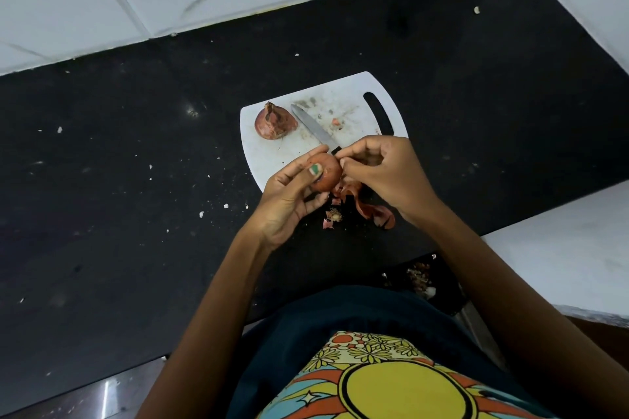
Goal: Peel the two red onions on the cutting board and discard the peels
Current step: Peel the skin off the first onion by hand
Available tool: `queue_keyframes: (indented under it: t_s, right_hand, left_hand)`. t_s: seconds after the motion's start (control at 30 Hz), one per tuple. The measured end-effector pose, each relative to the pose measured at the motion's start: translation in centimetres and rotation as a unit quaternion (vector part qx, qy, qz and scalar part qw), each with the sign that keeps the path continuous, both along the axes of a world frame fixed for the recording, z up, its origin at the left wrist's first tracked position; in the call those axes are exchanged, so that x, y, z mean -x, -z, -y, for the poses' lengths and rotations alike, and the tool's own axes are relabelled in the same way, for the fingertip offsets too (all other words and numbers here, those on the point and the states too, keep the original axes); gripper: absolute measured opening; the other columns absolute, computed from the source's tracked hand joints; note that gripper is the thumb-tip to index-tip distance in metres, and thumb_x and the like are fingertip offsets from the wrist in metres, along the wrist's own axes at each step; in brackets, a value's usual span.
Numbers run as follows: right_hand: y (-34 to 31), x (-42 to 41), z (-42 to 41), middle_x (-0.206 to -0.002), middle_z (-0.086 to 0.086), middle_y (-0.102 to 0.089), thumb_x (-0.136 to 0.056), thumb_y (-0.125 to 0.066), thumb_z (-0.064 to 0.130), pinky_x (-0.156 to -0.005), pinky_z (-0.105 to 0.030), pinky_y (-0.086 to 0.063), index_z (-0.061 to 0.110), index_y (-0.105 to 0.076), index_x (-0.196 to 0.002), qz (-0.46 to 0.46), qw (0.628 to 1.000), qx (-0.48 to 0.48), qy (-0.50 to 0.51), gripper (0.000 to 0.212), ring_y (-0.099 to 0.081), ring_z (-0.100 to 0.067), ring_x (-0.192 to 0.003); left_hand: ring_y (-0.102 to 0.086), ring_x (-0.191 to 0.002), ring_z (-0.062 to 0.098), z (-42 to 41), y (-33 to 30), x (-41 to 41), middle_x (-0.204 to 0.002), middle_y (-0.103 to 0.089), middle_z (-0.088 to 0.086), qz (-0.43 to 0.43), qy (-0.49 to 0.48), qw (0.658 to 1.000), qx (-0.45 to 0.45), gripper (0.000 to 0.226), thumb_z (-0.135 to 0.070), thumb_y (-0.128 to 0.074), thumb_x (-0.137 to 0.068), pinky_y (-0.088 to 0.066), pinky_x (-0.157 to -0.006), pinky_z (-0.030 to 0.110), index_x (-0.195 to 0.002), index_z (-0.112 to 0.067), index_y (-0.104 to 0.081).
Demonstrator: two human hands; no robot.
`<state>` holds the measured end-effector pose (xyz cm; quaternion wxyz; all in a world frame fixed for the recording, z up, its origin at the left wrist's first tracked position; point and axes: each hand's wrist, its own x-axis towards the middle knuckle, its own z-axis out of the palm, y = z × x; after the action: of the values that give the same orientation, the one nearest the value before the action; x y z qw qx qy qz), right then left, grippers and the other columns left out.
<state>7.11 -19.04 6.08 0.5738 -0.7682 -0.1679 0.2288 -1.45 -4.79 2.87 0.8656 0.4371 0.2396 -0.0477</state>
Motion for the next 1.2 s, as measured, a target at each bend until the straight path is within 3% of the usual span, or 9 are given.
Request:
queue_keyframes:
  t_s: [0.1,0.23,0.53,0.6,0.7,0.8,0.9,1.03,1.2]
  right_hand:
    - [0.1,0.1,0.2,-0.092,-0.011,-0.072,-0.084,-0.068,0.000,-0.072,-0.027,-0.059,0.003,-0.069,-0.098,-0.095,0.994,-0.057,-0.006,0.015,-0.072,-0.020,-0.084]
    - [0.3,-0.2,0.5,-0.090,-0.012,-0.071,-0.078,-0.069,-0.008,-0.073,-0.027,-0.059,0.001,-0.068,-0.097,-0.127,0.990,-0.066,0.016,0.021,-0.071,-0.020,-0.081]
    - [2.5,0.0,0.7,-0.088,-0.001,-0.073,-0.084,-0.067,0.002,-0.075,-0.007,-0.049,0.007,-0.072,-0.095,0.115,0.982,0.151,0.000,0.014,-0.066,0.000,-0.077]
    - [3.0,0.0,0.7,-0.085,-0.001,-0.073,-0.089,-0.063,0.009,-0.081,-0.017,-0.051,0.009,-0.073,-0.091,0.137,0.973,0.183,-0.031,0.010,-0.065,-0.007,-0.080]
    - [3.2,-0.1,0.6,-0.070,0.004,-0.056,-0.094,-0.057,0.023,-0.087,-0.037,-0.042,0.025,-0.057,-0.064,0.182,0.949,0.249,-0.065,0.030,-0.051,-0.022,-0.082]
    - [2.1,-0.1,0.5,-0.084,-0.002,-0.061,-0.093,-0.060,0.024,-0.078,-0.026,-0.046,0.016,-0.066,-0.081,0.131,0.975,0.175,-0.036,0.015,-0.058,-0.021,-0.082]
    - [0.5,0.1,0.3,-0.089,-0.002,-0.070,-0.088,-0.067,0.026,-0.073,-0.032,-0.059,0.013,-0.070,-0.101,0.002,0.998,0.063,-0.026,0.019,-0.068,-0.020,-0.081]
    - [-0.1,0.3,0.0,-0.093,0.008,-0.071,-0.081,-0.075,0.020,-0.074,-0.020,-0.056,0.015,-0.069,-0.106,0.034,0.995,0.079,-0.049,0.026,-0.066,0.003,-0.077]
    - [-0.2,0.3,-0.1,-0.085,0.005,-0.073,-0.075,-0.078,0.013,-0.073,-0.019,-0.056,0.011,-0.072,-0.099,0.031,0.996,0.064,-0.045,0.025,-0.069,-0.005,-0.077]
  left_hand:
    - [-0.068,-0.092,0.012,-0.2,0.1,0.0,-0.106,-0.071,-0.002,0.004,-0.007,1.000,0.024,0.041,-0.020,-0.063,-0.077,-0.059,-0.075,0.027,-0.118,-0.021,-0.064]
    - [-0.070,-0.092,0.013,-0.2,0.0,0.1,-0.099,-0.074,-0.004,0.006,-0.009,0.999,0.047,0.038,-0.025,-0.059,-0.078,-0.060,-0.075,0.031,-0.116,-0.025,-0.060]
    - [-0.065,-0.065,0.005,0.0,-0.1,0.0,-0.091,-0.071,-0.006,-0.010,-0.011,0.999,0.031,0.036,-0.028,-0.059,-0.077,-0.052,-0.053,0.014,-0.113,-0.028,-0.062]
    - [-0.063,-0.064,0.004,-0.1,0.1,0.0,-0.089,-0.073,-0.006,-0.006,-0.020,0.999,0.025,0.038,-0.024,-0.062,-0.077,-0.053,-0.057,0.013,-0.115,-0.025,-0.063]
    - [-0.065,-0.069,0.005,-0.3,0.4,0.1,-0.093,-0.074,-0.001,0.002,-0.028,0.999,0.027,0.040,-0.016,-0.063,-0.076,-0.053,-0.064,0.013,-0.116,-0.020,-0.063]
    - [-0.067,-0.076,0.007,-0.3,0.6,0.2,-0.098,-0.074,0.002,0.006,-0.025,0.999,0.029,0.041,-0.012,-0.063,-0.077,-0.054,-0.068,0.015,-0.117,-0.019,-0.064]
    - [-0.067,-0.083,0.008,-0.3,0.7,0.1,-0.103,-0.072,0.001,0.005,-0.020,1.000,0.018,0.043,-0.011,-0.063,-0.077,-0.053,-0.070,0.015,-0.120,-0.019,-0.063]
    - [-0.067,-0.080,0.006,-0.3,0.8,0.0,-0.100,-0.072,0.000,0.010,-0.016,1.000,0.011,0.045,-0.009,-0.063,-0.077,-0.054,-0.070,0.014,-0.121,-0.018,-0.062]
    - [-0.067,-0.078,0.005,-0.3,0.8,0.0,-0.097,-0.073,0.000,0.019,-0.004,1.000,0.005,0.047,-0.009,-0.063,-0.076,-0.054,-0.072,0.014,-0.122,-0.016,-0.061]
